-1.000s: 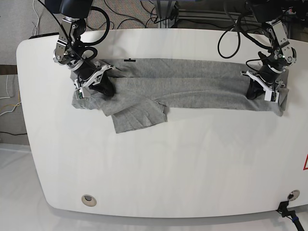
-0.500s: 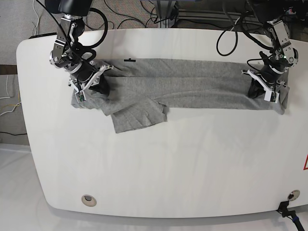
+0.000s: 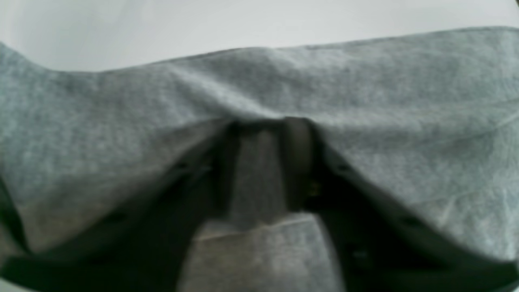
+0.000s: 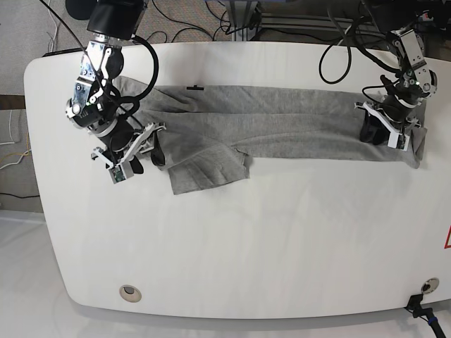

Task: Fold the T-shirt properly
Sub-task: 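Grasp the folded shirt's edge with both grippers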

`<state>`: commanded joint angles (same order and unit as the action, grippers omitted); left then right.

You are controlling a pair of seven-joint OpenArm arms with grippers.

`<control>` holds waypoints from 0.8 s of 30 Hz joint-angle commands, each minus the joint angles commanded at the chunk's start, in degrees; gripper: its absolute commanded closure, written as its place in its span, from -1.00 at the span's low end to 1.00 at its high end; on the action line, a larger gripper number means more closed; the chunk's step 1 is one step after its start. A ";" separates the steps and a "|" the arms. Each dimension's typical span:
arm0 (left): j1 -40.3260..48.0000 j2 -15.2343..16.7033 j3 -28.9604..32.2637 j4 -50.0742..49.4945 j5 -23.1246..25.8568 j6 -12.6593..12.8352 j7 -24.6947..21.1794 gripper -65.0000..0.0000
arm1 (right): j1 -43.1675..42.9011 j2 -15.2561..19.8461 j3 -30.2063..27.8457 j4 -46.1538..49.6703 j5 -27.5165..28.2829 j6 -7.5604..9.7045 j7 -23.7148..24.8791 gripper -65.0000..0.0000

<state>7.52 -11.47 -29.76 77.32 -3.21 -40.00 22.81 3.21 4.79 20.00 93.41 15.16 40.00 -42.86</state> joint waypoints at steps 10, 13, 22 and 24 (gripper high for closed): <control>-0.18 -0.09 0.00 3.25 -2.02 0.00 0.00 -0.08 | 9.41 -0.35 0.00 -18.02 0.35 0.00 0.35 -0.03; -0.09 -0.35 0.00 4.57 -6.24 0.00 0.18 -0.08 | 10.99 -0.35 0.00 -20.92 0.35 0.00 0.35 -0.03; -0.18 -0.26 -1.58 14.86 -9.41 0.00 7.30 -0.08 | 13.10 -1.67 0.00 -23.38 -0.09 0.00 0.35 -0.04; -0.26 -0.18 -2.29 16.09 -9.41 0.00 8.70 -0.08 | 13.10 -1.93 0.00 -23.47 -0.09 0.00 0.35 -0.04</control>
<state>7.25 -11.65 -32.04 93.41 -12.62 -40.00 31.52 16.31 2.86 20.00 69.93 15.08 40.00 -42.51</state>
